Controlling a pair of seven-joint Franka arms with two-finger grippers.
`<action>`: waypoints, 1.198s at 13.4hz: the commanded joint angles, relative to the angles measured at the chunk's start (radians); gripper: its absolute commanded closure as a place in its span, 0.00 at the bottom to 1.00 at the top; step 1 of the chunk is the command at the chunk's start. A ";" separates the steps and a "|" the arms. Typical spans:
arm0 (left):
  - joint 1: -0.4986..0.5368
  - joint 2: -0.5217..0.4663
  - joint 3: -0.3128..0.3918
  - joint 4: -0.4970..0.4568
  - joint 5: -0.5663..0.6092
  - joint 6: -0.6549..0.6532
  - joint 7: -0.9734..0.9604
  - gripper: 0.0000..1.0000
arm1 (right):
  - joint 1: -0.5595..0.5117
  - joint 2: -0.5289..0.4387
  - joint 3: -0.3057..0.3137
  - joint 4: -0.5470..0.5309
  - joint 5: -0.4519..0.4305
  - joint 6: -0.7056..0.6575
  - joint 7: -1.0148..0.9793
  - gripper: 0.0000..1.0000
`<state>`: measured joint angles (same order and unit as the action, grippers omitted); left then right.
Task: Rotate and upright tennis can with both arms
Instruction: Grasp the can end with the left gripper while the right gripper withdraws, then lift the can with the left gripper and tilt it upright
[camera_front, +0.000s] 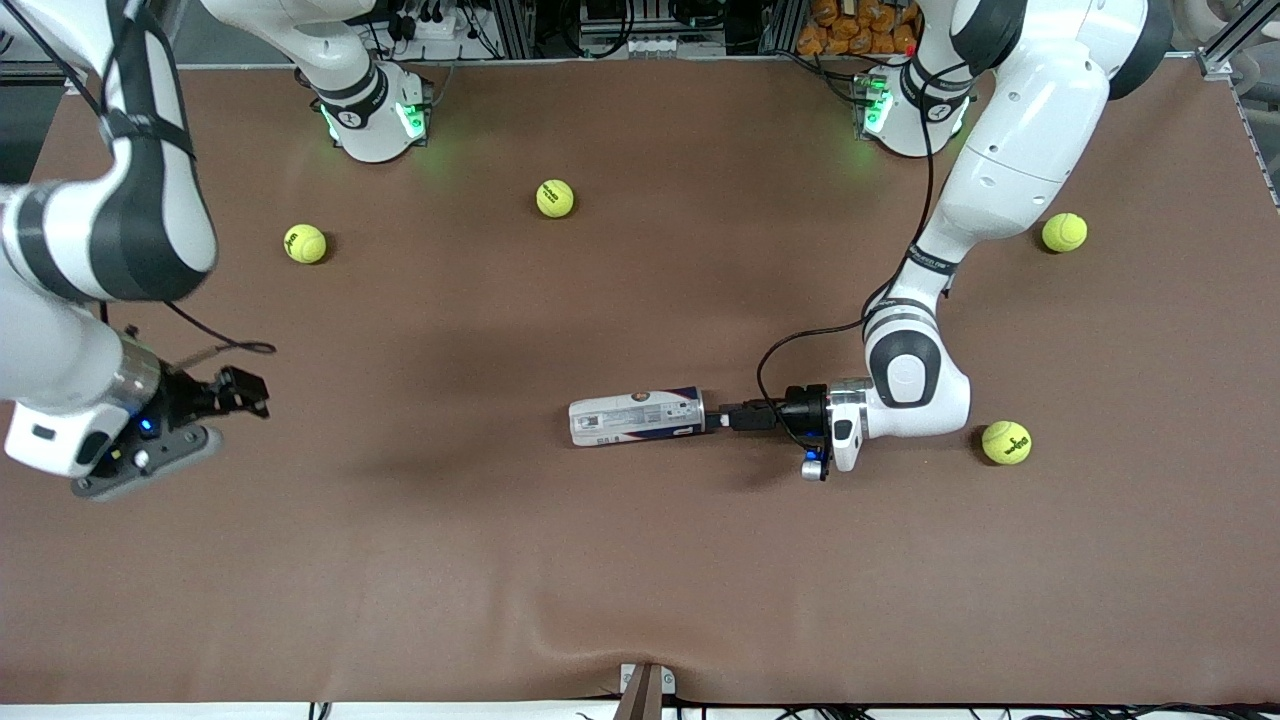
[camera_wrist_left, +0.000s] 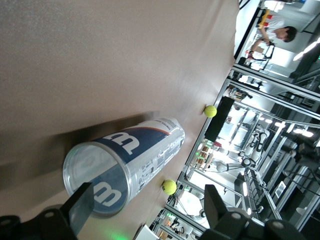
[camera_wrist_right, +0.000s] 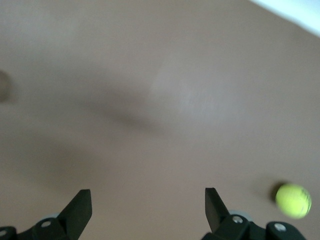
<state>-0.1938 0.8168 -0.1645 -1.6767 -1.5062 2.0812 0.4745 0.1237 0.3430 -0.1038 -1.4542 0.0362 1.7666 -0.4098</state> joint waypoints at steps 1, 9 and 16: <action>-0.015 0.005 0.000 -0.017 -0.051 0.014 0.058 0.10 | 0.017 -0.085 -0.054 -0.072 0.062 -0.047 0.025 0.00; -0.056 0.008 0.000 -0.015 -0.106 0.014 0.070 0.55 | -0.038 -0.200 -0.042 -0.064 0.051 -0.220 0.229 0.00; -0.070 -0.073 0.003 0.002 -0.072 0.014 0.058 1.00 | -0.159 -0.292 0.088 -0.022 -0.065 -0.351 0.302 0.00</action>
<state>-0.2516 0.8056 -0.1664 -1.6613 -1.5821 2.0824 0.5227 0.0208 0.0903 -0.0773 -1.4764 -0.0013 1.4452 -0.1377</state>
